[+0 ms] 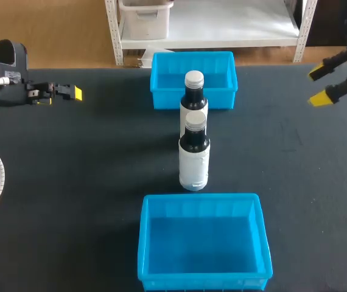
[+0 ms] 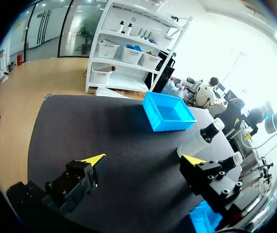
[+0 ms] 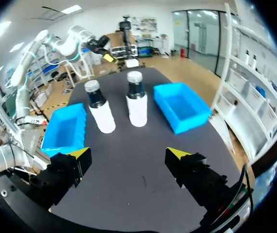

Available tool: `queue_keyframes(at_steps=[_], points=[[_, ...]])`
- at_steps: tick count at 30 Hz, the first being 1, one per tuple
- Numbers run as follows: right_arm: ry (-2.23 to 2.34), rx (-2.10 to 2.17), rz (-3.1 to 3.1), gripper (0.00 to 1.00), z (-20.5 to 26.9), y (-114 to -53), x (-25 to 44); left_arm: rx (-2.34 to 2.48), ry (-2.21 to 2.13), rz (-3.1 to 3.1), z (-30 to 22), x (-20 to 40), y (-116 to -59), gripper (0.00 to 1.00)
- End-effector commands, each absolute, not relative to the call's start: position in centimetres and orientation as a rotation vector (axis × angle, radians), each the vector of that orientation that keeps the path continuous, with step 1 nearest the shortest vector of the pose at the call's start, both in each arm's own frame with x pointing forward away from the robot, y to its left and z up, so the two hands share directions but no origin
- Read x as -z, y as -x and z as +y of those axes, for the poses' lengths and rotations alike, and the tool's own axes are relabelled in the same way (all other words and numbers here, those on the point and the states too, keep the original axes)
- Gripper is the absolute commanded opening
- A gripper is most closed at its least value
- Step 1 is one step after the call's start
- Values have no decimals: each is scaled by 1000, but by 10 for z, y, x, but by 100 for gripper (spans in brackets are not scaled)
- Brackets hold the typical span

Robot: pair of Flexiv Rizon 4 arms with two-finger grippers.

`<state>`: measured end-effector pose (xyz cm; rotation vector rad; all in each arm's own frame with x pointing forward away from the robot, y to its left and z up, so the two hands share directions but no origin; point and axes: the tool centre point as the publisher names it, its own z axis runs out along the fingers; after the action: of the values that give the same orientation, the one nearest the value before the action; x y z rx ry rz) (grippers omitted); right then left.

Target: Pick up the bottle, and place it in the far bin if it is heavy, or in the near bin if it is light.

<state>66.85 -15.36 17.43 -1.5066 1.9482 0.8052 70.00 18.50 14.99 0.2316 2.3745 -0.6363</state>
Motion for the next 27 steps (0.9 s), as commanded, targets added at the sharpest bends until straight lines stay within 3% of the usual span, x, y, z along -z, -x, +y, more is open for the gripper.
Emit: queue_keyframes(at_steps=[1,27], points=[[1583,-895,1859,100,-136,-663,-167,636,-232,2374,185,-150,-700,100],[1633,-787,1706,100,-38,-641,-147,636,-232,2374,185,-150,-700,100]])
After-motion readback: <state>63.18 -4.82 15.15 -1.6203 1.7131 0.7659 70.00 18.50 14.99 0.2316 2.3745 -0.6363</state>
